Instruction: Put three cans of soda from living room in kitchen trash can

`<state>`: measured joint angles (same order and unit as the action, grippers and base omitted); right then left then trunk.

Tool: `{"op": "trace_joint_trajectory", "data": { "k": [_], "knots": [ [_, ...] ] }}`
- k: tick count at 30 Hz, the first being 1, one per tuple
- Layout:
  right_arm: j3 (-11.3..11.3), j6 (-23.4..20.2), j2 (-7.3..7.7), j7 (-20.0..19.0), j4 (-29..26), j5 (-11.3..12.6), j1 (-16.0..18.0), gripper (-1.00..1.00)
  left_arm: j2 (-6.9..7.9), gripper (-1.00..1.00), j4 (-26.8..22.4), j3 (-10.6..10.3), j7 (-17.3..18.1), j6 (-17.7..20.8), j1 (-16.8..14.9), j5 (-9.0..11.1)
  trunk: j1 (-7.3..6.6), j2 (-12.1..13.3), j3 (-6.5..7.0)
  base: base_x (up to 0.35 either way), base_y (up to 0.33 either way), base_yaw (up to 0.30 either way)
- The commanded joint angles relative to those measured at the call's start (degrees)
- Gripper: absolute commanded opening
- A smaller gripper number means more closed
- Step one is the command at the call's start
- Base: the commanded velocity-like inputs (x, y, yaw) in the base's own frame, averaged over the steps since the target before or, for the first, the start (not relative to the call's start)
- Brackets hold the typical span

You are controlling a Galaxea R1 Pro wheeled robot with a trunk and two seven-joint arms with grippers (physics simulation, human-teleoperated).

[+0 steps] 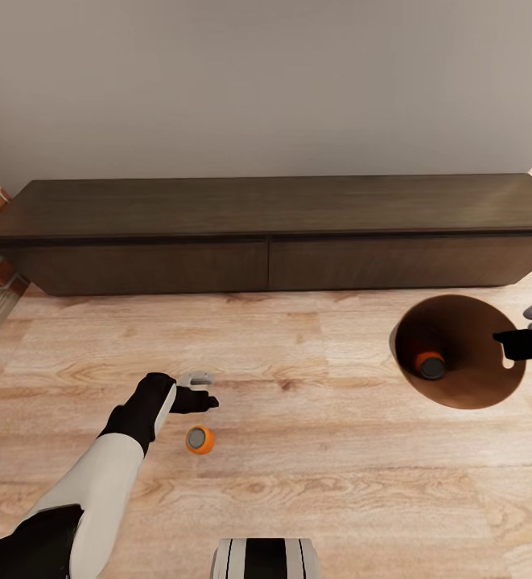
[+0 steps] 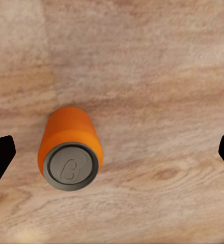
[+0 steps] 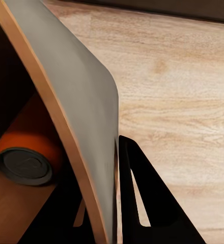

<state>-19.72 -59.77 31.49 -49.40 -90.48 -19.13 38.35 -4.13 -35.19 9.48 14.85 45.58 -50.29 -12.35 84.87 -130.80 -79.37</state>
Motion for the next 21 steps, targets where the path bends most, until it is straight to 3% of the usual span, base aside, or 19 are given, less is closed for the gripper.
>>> {"op": "trace_joint_trajectory", "data": {
  "k": [1, 17, 21],
  "knots": [
    [0.0, -0.2, 0.00, -0.3, 0.0, 0.7, 0.0, -1.00, 0.00, 1.00, -0.1, 0.0, 0.0, 0.0, 0.0, 0.0, -0.01, 0.0, 0.01, 0.000, -0.010, 0.000],
    [0.2, -0.2, -0.03, -0.3, 0.4, 0.7, -0.1, -1.00, 0.29, 1.00, 0.0, 0.3, -0.5, 0.1, 0.0, -0.6, -0.01, 0.0, 0.01, 0.000, -0.002, 0.000],
    [0.3, -0.2, 0.04, -0.3, 0.5, 0.7, -0.1, -1.00, 1.76, 1.00, -0.2, 0.3, -0.4, 0.0, 0.1, -0.1, 0.87, -1.6, -0.71, 0.000, 0.000, 0.000]
  ]
}}
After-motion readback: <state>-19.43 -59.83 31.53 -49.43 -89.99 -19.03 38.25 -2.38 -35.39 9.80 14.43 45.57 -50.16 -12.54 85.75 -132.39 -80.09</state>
